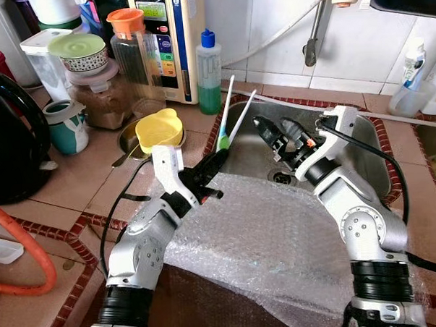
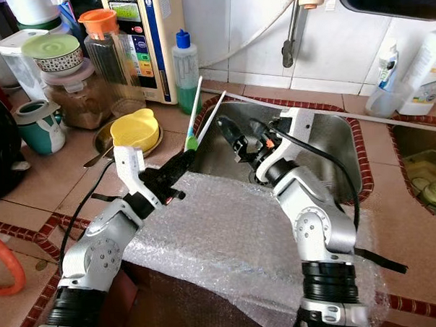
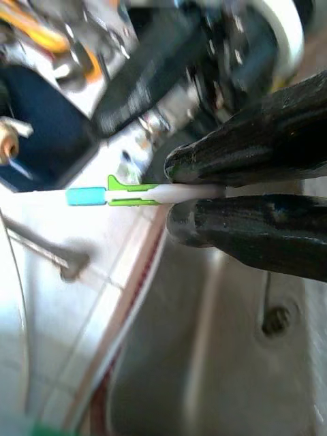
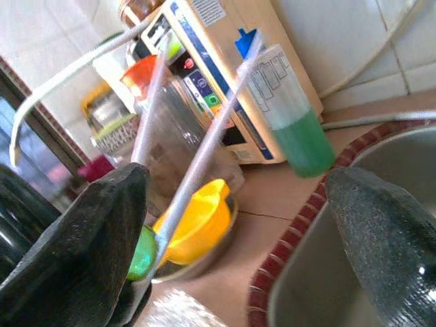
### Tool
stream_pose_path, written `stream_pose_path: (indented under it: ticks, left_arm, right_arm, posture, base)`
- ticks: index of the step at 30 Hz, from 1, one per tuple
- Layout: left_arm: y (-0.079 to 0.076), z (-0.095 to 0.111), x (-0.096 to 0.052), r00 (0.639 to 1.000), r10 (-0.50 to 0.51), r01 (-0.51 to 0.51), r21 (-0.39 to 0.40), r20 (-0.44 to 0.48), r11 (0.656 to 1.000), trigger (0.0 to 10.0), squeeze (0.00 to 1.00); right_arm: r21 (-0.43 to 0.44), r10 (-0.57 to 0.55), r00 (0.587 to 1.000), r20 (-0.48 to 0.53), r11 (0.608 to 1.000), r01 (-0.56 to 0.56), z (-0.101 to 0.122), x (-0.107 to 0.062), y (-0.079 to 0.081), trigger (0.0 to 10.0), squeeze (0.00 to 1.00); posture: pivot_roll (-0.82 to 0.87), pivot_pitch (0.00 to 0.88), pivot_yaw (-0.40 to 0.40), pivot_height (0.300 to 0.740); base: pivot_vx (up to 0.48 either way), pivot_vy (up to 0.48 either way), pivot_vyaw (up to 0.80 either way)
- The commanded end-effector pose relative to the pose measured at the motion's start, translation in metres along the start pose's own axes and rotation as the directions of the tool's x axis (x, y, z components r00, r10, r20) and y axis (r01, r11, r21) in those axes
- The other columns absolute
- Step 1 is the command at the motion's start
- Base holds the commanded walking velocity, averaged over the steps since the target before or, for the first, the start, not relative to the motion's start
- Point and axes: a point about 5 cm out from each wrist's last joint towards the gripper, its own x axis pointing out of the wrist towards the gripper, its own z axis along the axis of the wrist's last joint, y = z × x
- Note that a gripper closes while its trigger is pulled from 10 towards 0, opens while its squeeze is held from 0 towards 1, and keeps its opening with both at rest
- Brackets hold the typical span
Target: Kitchen organization
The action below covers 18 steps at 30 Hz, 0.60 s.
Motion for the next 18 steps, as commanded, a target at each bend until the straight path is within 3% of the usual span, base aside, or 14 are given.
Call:
stream_pose_path:
  ticks: [1, 6, 7, 9, 18]
  left_arm:
    - [-0.004, 0.004, 0.002, 1.0, -0.025, 0.025, -0.011, 0.003, 1.0, 0.0, 0.0]
    - [-0.012, -0.002, 0.004, 0.997, -0.062, 0.06, -0.05, -0.043, 0.997, 0.0, 0.0]
    - [-0.014, -0.006, 0.003, 0.995, -0.074, 0.07, -0.062, -0.063, 0.996, 0.0, 0.0]
    - [-0.017, -0.009, 0.002, 0.992, -0.091, 0.084, -0.07, -0.09, 0.994, 0.0, 0.0]
    - [-0.025, -0.018, -0.004, 0.976, -0.155, 0.136, -0.128, -0.152, 0.982, 0.0, 0.0]
  right_arm:
    - [0.031, -0.004, 1.0, 0.006, 1.0, 0.004, 0.003, 0.001, -0.001, 10.0, 0.0]
    - [0.078, 0.035, 0.999, -0.016, 0.996, -0.034, -0.007, 0.006, 0.005, 10.0, 0.0]
    - [0.078, 0.046, 0.999, -0.014, 0.996, -0.045, -0.007, 0.009, 0.007, 4.9, 0.0]
    - [0.09, 0.054, 0.999, -0.01, 0.995, -0.053, -0.008, 0.012, 0.008, 0.0, 0.0]
    - [0.107, 0.061, 0.998, -0.013, 0.992, -0.06, -0.012, 0.021, 0.01, 0.0, 0.0]
  posture:
    - [0.02, 0.022, 0.057, 0.74]
    - [0.01, 0.022, 0.058, 0.74]
    - [0.01, 0.021, 0.057, 0.74]
    - [0.02, 0.02, 0.056, 0.74]
    - [0.02, 0.023, 0.054, 0.74]
  base:
    - [0.0, 0.0, 0.0]
    - [0.0, 0.0, 0.0]
    - [0.0, 0.0, 0.0]
    - [0.0, 0.0, 0.0]
    - [0.0, 0.0, 0.0]
